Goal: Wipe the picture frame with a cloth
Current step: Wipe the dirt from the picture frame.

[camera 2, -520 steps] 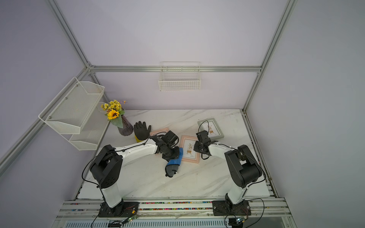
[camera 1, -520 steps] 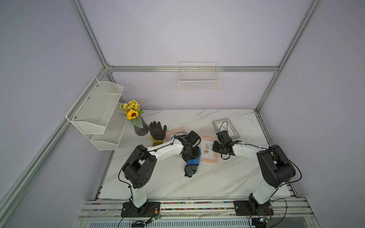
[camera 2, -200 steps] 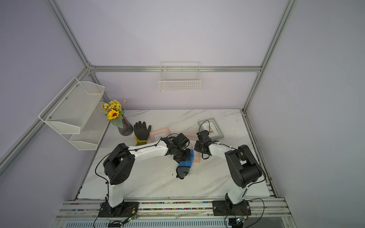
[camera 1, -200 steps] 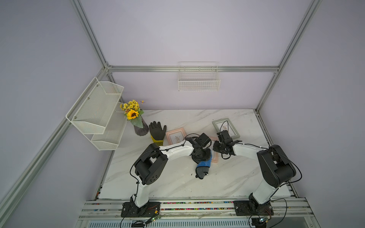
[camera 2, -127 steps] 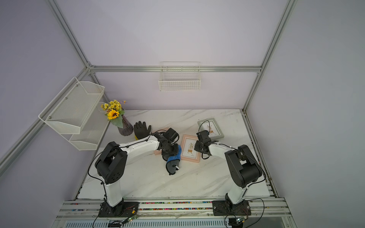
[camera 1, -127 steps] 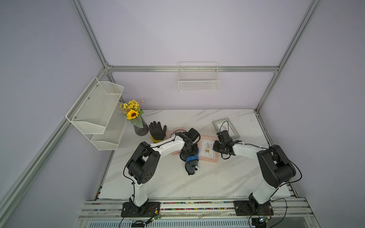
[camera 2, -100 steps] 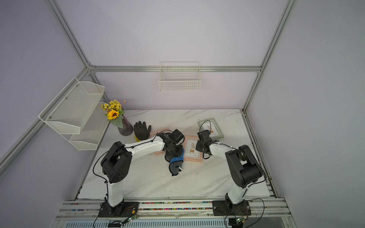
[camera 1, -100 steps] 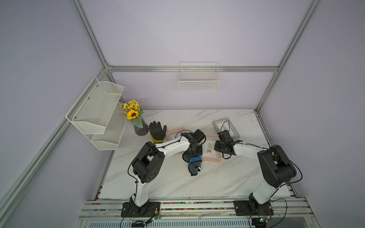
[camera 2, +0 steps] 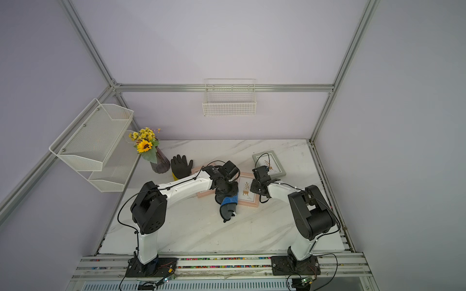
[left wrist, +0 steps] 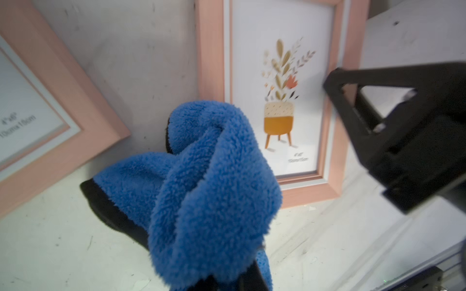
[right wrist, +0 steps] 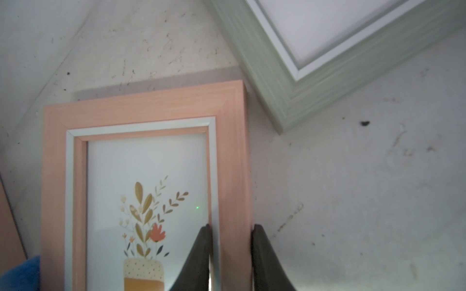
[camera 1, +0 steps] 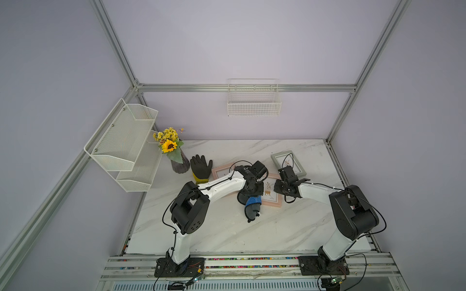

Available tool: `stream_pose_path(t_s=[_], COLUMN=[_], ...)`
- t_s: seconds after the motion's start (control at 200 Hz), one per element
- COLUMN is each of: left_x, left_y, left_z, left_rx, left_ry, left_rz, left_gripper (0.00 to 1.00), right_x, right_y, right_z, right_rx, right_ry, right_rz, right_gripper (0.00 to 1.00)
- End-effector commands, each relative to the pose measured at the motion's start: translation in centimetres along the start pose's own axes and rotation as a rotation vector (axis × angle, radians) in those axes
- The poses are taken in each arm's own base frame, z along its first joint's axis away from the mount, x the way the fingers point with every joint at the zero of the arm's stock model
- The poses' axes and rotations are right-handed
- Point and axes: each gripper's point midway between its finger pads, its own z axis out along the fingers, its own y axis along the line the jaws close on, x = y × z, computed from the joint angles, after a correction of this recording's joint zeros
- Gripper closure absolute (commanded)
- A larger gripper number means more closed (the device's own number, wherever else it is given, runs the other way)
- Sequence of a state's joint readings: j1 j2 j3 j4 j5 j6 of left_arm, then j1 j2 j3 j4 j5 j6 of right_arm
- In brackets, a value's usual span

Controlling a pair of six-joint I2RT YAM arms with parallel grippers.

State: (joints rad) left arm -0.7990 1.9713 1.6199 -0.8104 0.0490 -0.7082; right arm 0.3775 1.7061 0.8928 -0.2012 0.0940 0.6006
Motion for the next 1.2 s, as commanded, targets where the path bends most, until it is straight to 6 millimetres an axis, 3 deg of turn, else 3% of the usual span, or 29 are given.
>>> stream_pose_path(t_s=[0.0,0.175,0.395,0.575,0.725,0.83,0.945,1.195], left_x=[-3.5,-5.6,-5.9,-1.8,2.6,4.0,2.6,-4.4], left_y=[-3.2,-2.6,1.1,1.5,0.5,0.6,1.1,2.0], left_z=[-1.6,1.6,5.6,7.5,6.5,5.5,5.5,7.6], left_rx=[0.112,0.071,-0.081,-0.112,-0.102,-0.091,-0.103,-0.124], left_ry=[-0.067,-0.022,0.034,0.143,0.196,0.197,0.156,0.071], left_rz=[0.068,0.050,0.050,0.097,0.142,0.121,0.098,0.048], left_gripper=[1.00,1.00,1.00,1.00,1.00,1.00,1.00,1.00], right_x=[4.0,4.3,4.3,4.2,4.2,4.3,4.1,3.8], right_y=[-1.2,-1.1,-1.3,-1.3,-1.5,-1.5,-1.2,-1.4], right_z=[0.6,0.5,0.3,0.4,0.7,0.9,0.8,0.0], right_rx=[0.023,0.016,0.020,0.029,0.042,0.043,0.036,0.042], right_ry=[0.128,0.133,0.127,0.126,0.130,0.131,0.128,0.115], right_rz=[-0.014,-0.021,-0.020,-0.017,-0.009,-0.011,-0.012,-0.018], right_gripper=[0.78,0.78,0.78,0.78,0.78,0.78,0.78,0.78])
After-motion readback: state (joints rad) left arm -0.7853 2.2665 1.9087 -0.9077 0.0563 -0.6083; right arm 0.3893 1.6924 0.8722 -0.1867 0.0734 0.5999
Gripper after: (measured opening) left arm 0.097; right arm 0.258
